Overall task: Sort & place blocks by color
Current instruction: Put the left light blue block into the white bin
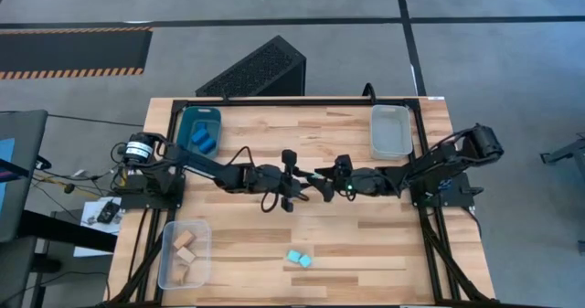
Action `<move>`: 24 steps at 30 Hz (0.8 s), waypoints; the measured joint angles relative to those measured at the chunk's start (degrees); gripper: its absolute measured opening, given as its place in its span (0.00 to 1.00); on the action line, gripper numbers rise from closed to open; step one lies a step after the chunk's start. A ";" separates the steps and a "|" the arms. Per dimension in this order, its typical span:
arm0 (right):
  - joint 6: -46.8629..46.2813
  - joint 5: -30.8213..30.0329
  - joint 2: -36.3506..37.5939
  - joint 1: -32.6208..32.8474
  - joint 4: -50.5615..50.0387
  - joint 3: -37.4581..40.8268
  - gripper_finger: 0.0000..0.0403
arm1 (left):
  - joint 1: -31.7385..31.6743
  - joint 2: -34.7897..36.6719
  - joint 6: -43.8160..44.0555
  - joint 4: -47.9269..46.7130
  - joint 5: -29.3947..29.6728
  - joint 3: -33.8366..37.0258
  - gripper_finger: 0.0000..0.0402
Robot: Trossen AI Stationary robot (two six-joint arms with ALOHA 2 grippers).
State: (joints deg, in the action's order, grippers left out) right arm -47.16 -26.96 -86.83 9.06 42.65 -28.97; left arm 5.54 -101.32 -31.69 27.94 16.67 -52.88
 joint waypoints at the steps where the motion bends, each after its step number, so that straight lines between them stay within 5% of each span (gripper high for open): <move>1: -0.13 0.10 0.00 -0.35 0.03 0.00 0.78 | -0.04 0.00 -0.80 -0.16 -0.61 -0.19 0.25; 11: -1.03 1.74 0.00 -0.57 0.05 -0.13 0.52 | -0.19 -0.02 -0.34 -0.52 -1.01 -0.66 0.26; 15: 0.59 3.17 0.05 -0.69 0.06 -0.17 0.34 | -0.56 -0.04 1.72 -0.70 0.99 -0.63 0.34; 17: 3.18 3.58 1.11 -1.05 -1.85 -0.09 0.33 | -0.90 -0.04 2.36 -0.71 3.07 -0.62 0.39; 21: 5.89 3.01 7.30 -2.97 -15.29 0.02 0.33 | -2.12 -0.04 3.60 -1.18 8.20 -0.62 0.49; 24: 7.34 -3.13 14.78 -5.74 -29.48 -0.02 0.33 | -2.95 -0.04 5.70 -2.54 9.31 -0.64 0.55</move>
State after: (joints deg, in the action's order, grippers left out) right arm -39.82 -30.09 -72.05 3.32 13.17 -28.99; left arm 2.59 -101.36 -25.99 25.40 25.98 -53.52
